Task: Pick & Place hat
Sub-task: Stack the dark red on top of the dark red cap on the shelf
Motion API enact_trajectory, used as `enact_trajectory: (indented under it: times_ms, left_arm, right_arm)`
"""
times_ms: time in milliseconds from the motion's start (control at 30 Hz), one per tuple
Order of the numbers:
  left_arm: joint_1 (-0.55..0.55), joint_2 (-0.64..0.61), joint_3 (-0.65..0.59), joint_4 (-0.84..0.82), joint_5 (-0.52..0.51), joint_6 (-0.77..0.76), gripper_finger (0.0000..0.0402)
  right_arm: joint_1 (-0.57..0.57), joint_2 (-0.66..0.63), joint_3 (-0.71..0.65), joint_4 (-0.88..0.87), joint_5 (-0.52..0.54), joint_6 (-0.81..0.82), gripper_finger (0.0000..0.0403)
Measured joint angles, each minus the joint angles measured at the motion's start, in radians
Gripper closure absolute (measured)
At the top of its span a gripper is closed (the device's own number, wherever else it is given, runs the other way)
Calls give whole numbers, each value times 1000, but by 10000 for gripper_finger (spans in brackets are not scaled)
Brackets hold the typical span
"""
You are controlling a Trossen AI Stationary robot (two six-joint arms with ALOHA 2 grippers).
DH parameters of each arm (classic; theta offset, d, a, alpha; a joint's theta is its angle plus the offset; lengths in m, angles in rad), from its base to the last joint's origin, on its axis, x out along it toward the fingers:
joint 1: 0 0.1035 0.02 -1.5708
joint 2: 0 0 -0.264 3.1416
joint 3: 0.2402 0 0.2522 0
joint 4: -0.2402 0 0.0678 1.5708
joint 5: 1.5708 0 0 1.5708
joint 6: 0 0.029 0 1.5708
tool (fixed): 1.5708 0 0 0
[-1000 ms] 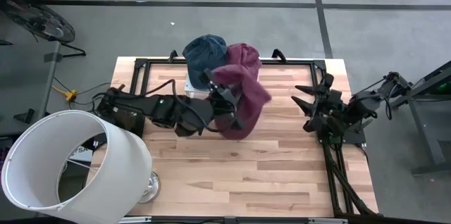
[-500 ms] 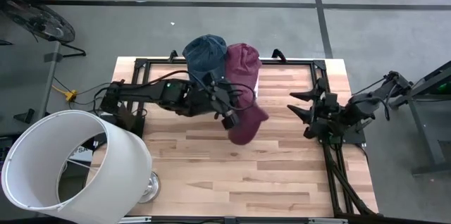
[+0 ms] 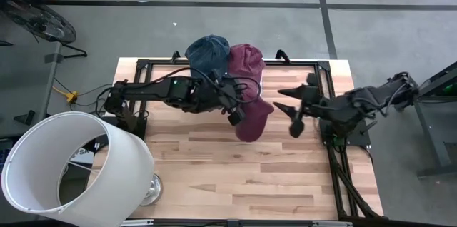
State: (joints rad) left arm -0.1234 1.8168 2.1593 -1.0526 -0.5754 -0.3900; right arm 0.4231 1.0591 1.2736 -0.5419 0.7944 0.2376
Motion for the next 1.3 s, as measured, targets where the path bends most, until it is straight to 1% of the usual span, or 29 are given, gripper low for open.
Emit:
enact_trajectory:
  times_ms: [167, 333, 433, 500, 633, 733, 867, 967, 1100, 1300]
  left_arm:
    - [2, 0, 0, -5, -3, 53, 359]
    - [0, 0, 0, -5, -2, 115, 359]
    - [-1, 0, 0, -6, 29, 155, 359]
    - [-1, 0, 0, -5, 46, 173, 359]
    - [-1, 0, 0, -5, 51, 211, 359]
    - [-1, 0, 0, -5, 65, 240, 359]
    - [-1, 0, 0, -5, 71, 283, 359]
    - [-1, 0, 0, -5, 74, 309, 359]
    - [-1, 0, 0, 5, 80, 341, 359]
    - [-1, 0, -1, 11, 80, 368, 359]
  right_arm:
    - [-70, 159, 184, -93, -72, 26, 214]
    - [-114, 302, 351, -223, -76, 54, 214]
    - [-135, 375, 434, -302, -84, 86, 214]
    - [-149, 414, 487, -368, -108, 122, 214]
    - [-170, 463, 570, -475, -203, 182, 207]
    - [-176, 479, 596, -507, -257, 203, 186]
    - [-175, 481, 595, -523, -250, 220, 152]
    - [-178, 481, 595, -540, -233, 248, 134]
    - [-196, 484, 595, -544, -251, 253, 124]
    - [-218, 521, 594, -545, -308, 254, 123]
